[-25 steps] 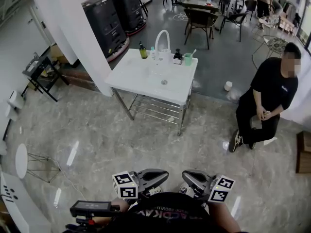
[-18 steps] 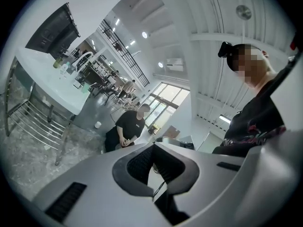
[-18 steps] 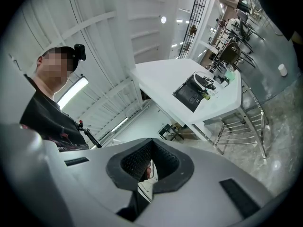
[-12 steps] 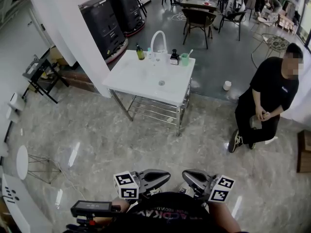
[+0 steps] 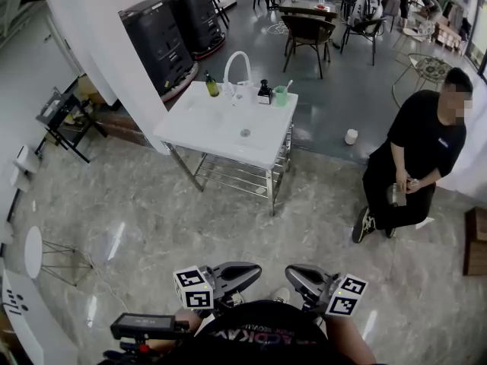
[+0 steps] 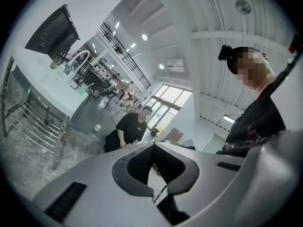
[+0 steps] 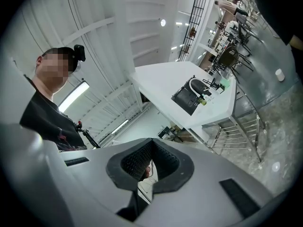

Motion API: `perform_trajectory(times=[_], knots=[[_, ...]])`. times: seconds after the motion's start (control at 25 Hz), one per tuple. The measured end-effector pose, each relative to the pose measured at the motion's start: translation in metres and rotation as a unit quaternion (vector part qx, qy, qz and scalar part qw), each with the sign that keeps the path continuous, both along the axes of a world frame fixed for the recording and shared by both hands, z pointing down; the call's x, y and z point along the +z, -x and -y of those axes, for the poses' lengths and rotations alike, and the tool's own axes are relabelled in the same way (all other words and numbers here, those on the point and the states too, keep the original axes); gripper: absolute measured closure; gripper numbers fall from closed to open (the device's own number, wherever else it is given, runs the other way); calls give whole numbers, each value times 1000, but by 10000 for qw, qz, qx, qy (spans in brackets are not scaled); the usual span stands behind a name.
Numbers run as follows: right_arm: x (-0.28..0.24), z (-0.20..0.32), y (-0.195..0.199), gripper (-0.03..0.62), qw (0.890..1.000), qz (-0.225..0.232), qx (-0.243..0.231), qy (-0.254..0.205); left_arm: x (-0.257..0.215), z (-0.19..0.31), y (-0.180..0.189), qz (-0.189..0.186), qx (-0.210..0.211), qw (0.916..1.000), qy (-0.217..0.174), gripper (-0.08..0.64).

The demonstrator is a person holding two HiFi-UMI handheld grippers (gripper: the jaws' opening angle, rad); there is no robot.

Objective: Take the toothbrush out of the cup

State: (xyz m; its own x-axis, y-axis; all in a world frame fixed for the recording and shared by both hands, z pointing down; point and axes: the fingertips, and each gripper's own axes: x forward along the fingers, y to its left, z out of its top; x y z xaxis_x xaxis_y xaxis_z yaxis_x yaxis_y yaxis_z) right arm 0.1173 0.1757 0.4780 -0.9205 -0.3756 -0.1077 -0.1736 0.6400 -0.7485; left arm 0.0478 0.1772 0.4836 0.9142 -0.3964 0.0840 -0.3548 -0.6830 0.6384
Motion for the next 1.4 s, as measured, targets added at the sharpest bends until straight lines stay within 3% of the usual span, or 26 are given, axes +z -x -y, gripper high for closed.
perform_trajectory(times=[0.44,0.72,1.04,1.4], knots=[[-3,17,-33,583,10000,72,13,20,-8,17,-26,38,-166,9999,-19,552],[-1,31,-44,583,9997,140,191,53,-10,31,-36,120,19,9999,-82,552],[-1,50,-32,583,9990,92,423,50,-8,50,-27,126,289,9994,-128,552],[-5,85,11,583,9984,1,561,66,-10,85,16,69,413,9988,-240,552]])
